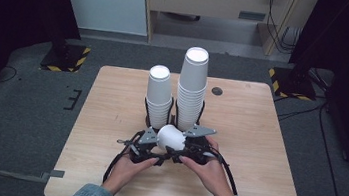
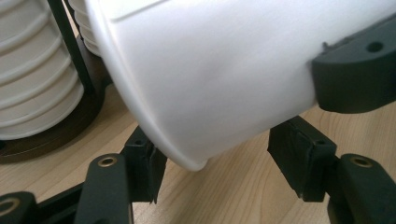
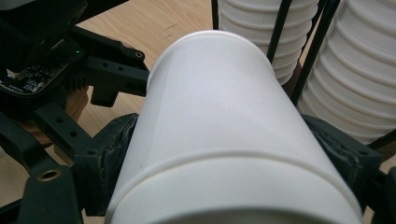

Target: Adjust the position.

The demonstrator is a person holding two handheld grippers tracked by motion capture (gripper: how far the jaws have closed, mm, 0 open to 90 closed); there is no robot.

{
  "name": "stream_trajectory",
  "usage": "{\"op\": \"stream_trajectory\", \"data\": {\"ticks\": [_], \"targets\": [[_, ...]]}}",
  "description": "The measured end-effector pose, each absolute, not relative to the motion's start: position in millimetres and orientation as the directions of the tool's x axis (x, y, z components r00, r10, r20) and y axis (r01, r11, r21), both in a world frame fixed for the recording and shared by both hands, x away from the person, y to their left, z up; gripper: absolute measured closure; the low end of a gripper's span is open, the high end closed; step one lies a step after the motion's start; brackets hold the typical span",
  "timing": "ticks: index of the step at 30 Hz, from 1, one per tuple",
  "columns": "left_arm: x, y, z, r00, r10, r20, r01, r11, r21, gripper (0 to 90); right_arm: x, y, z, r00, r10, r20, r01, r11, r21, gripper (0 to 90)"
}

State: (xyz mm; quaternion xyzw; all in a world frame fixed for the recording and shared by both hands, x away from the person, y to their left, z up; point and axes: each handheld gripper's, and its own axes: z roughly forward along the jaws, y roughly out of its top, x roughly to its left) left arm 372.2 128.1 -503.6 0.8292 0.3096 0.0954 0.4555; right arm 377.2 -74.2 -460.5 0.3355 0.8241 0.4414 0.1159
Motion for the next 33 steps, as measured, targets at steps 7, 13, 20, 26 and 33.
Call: {"op": "stream_trajectory", "data": {"ticks": [7,13,20,26,33], "targets": [[372,130,-503,0.786,0.607,-0.116,0.425,-0.395,0.814,38.0,378,-74,-460,-0.752,0.65,0.108,0.448,0.384,0.808,17.3],[372,131,-501,0.779,0.618,-0.101,0.418,-0.393,0.819,38.4,378,-76,-459,-0.748,0.654,0.113,0.451,0.377,0.809,17.3],[374,134,-502,0.769,0.627,-0.121,0.435,-0.375,0.818,38.4,377,-76,-460,-0.748,0.654,0.108,0.447,0.376,0.812,17.3],[375,137,-501,0.76,0.64,-0.111,0.434,-0.373,0.82,38.7,377,-77,-459,-0.749,0.654,0.107,0.445,0.376,0.813,17.2],[375,139,-501,0.752,0.65,-0.111,0.438,-0.367,0.82,38.9,376,-77,-460,-0.748,0.655,0.109,0.448,0.376,0.811,17.2]]}}
